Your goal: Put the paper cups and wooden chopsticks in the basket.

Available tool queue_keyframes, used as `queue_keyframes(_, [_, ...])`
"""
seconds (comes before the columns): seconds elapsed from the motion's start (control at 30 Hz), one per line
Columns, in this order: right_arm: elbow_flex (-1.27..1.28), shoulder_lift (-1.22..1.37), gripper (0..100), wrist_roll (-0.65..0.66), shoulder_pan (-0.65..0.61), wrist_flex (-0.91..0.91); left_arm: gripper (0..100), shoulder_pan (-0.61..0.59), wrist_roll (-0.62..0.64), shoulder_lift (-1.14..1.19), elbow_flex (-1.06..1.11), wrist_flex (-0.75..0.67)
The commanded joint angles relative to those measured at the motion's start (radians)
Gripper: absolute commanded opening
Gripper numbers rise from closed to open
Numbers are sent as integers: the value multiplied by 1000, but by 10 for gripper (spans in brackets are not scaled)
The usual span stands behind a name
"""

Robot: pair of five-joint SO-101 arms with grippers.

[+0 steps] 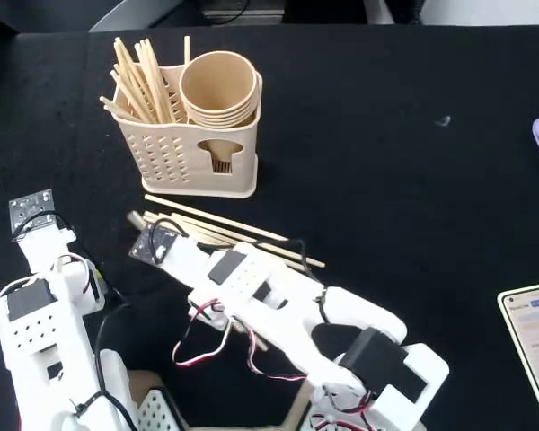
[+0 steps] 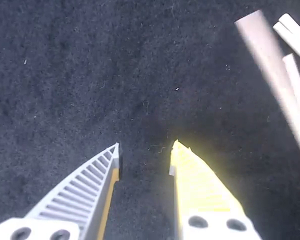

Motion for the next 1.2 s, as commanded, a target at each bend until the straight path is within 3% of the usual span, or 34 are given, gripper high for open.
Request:
queue_keyframes(0.0, [-15,10,12,-8,-15,17,173,12,6,-9,-5,-15])
queue_keyframes(0.3, [-27,-42,11,-8,-9,103,173,12,6,-9,-5,-15])
queue_keyframes(0.7, [-22,-493,11,-2,-8,295,173,12,6,-9,-5,-15])
queue_keyframes(0.83, [-67,-599,11,-2,87,342,173,12,6,-9,-5,-15])
queue_keyframes(0.97, [-159,-730,11,-8,221,322,173,12,6,-9,-5,-15])
queue_keyframes(1.17, [-252,-849,11,-31,224,109,173,12,6,-9,-5,-15])
